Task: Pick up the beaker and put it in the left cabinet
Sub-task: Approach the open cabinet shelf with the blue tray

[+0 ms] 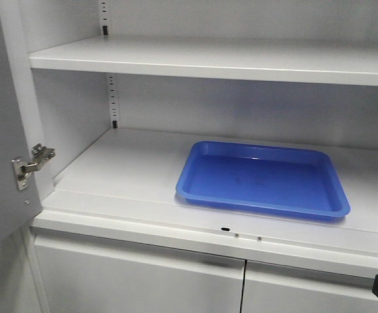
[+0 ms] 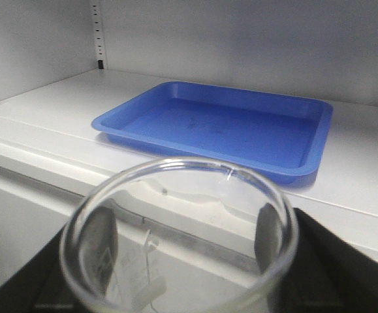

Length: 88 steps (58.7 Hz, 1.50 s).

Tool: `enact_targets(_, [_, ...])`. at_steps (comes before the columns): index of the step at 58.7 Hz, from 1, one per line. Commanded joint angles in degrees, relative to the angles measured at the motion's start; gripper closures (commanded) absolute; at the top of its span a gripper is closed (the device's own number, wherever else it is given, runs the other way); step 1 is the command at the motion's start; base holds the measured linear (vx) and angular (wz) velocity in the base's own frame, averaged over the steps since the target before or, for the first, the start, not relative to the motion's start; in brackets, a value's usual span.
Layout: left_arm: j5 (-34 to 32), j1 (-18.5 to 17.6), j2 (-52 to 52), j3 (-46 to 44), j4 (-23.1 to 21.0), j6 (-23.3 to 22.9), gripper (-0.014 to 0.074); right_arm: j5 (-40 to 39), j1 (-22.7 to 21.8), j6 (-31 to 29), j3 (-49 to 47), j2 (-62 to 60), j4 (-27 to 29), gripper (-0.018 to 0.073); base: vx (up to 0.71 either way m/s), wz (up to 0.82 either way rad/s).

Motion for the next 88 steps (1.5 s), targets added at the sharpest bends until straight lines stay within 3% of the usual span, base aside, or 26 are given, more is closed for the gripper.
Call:
enact_targets(1, [-4.9, -0.3, -1.1, 1.0, -0.5, -0.1, 0.0596, -4.0, 0.0, -0.3, -1.8, 0.0, -1.1, 0.0565, 0.12, -0.13])
enact_targets(62, [-4.9, -0.3, -1.1, 1.0, -0.5, -0.1, 0.0596, -4.1, 0.0, -0.3, -1.8, 0.0, -1.1, 0.0565, 0.1, -0.14])
enact_targets(88, [-4.9, -0.3, -1.1, 1.0, -0.5, -0.1, 0.0596, -13.1, 0.0, 0.0, -1.8, 0.0, -1.0, 0.0565, 0.0, 0.0])
